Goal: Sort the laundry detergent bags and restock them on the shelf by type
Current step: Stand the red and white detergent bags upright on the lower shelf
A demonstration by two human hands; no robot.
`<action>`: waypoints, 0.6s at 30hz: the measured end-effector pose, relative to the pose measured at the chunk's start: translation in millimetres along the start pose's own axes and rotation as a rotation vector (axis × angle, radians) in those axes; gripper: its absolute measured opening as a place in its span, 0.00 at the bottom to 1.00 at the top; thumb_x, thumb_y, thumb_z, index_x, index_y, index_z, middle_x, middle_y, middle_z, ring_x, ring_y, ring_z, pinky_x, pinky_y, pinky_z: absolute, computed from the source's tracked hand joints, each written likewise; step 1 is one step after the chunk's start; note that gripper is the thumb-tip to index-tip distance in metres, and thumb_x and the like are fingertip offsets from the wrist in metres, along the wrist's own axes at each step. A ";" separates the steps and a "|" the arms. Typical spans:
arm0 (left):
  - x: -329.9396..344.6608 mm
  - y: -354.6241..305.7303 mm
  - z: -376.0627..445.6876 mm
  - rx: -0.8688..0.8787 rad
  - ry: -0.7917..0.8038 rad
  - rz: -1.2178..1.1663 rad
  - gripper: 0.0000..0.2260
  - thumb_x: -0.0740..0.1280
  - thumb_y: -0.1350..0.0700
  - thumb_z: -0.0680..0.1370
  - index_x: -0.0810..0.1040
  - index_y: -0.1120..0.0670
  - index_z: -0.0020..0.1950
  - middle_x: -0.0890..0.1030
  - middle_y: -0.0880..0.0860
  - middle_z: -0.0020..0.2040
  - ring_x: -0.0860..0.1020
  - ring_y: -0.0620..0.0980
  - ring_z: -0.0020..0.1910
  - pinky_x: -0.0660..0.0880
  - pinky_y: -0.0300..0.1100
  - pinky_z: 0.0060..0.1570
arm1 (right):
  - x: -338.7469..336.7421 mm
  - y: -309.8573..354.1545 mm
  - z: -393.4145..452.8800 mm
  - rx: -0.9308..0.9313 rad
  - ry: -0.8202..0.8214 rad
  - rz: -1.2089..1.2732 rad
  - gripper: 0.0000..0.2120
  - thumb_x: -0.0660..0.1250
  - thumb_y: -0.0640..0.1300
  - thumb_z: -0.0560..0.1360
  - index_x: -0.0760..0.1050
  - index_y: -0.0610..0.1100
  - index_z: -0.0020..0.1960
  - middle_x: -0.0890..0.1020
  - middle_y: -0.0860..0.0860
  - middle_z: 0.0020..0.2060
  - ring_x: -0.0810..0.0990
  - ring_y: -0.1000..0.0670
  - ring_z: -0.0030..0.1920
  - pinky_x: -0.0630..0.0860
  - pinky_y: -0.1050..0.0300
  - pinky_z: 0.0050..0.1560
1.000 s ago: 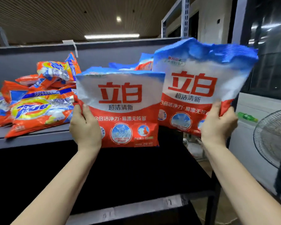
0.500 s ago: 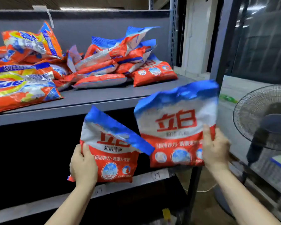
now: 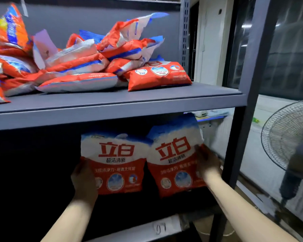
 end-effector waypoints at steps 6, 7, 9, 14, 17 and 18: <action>47.9 45.3 59.7 -0.120 0.031 -0.115 0.14 0.58 0.51 0.81 0.78 0.57 0.57 0.81 0.58 0.53 0.80 0.51 0.40 0.73 0.41 0.34 | 52.5 -34.5 73.4 0.042 0.080 0.188 0.13 0.58 0.59 0.77 0.78 0.55 0.50 0.85 0.49 0.44 0.84 0.45 0.46 0.79 0.39 0.51; 55.5 48.8 68.2 -0.126 0.035 -0.124 0.14 0.58 0.51 0.82 0.78 0.57 0.57 0.80 0.60 0.55 0.79 0.52 0.40 0.72 0.41 0.35 | 57.8 -30.8 79.4 0.038 0.074 0.173 0.12 0.58 0.58 0.78 0.78 0.56 0.48 0.85 0.49 0.44 0.84 0.46 0.45 0.79 0.39 0.52; 65.7 57.2 86.5 -0.127 0.026 -0.122 0.14 0.57 0.53 0.82 0.74 0.59 0.62 0.75 0.63 0.63 0.76 0.51 0.42 0.71 0.42 0.39 | 70.1 -23.0 90.0 0.021 0.081 0.189 0.11 0.58 0.55 0.80 0.78 0.53 0.47 0.85 0.47 0.44 0.84 0.46 0.44 0.80 0.41 0.50; 90.0 66.7 134.0 -0.110 0.067 -0.098 0.20 0.57 0.51 0.82 0.68 0.60 0.70 0.71 0.62 0.69 0.72 0.52 0.50 0.71 0.43 0.45 | 110.5 -26.1 120.8 0.019 0.207 0.404 0.10 0.59 0.51 0.80 0.76 0.47 0.52 0.85 0.46 0.44 0.85 0.47 0.41 0.81 0.50 0.40; 110.5 82.3 153.2 -0.183 0.187 -0.073 0.18 0.60 0.44 0.80 0.77 0.55 0.61 0.80 0.61 0.57 0.80 0.57 0.52 0.77 0.49 0.47 | 136.1 -35.4 131.6 0.035 0.269 0.389 0.13 0.57 0.54 0.80 0.74 0.46 0.55 0.84 0.44 0.47 0.85 0.48 0.43 0.82 0.48 0.43; 117.1 83.9 155.1 -0.170 0.238 -0.067 0.18 0.61 0.43 0.80 0.77 0.54 0.60 0.81 0.60 0.54 0.81 0.59 0.50 0.78 0.53 0.47 | 142.8 -40.2 134.0 0.029 0.278 0.334 0.14 0.57 0.55 0.80 0.73 0.47 0.56 0.83 0.44 0.50 0.85 0.49 0.45 0.81 0.49 0.45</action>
Point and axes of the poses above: each hand's wrist, its own z-axis towards the middle knuckle, its own x-axis out of the palm, y = z × x, the point moved 10 cm from there along z, towards the middle knuckle
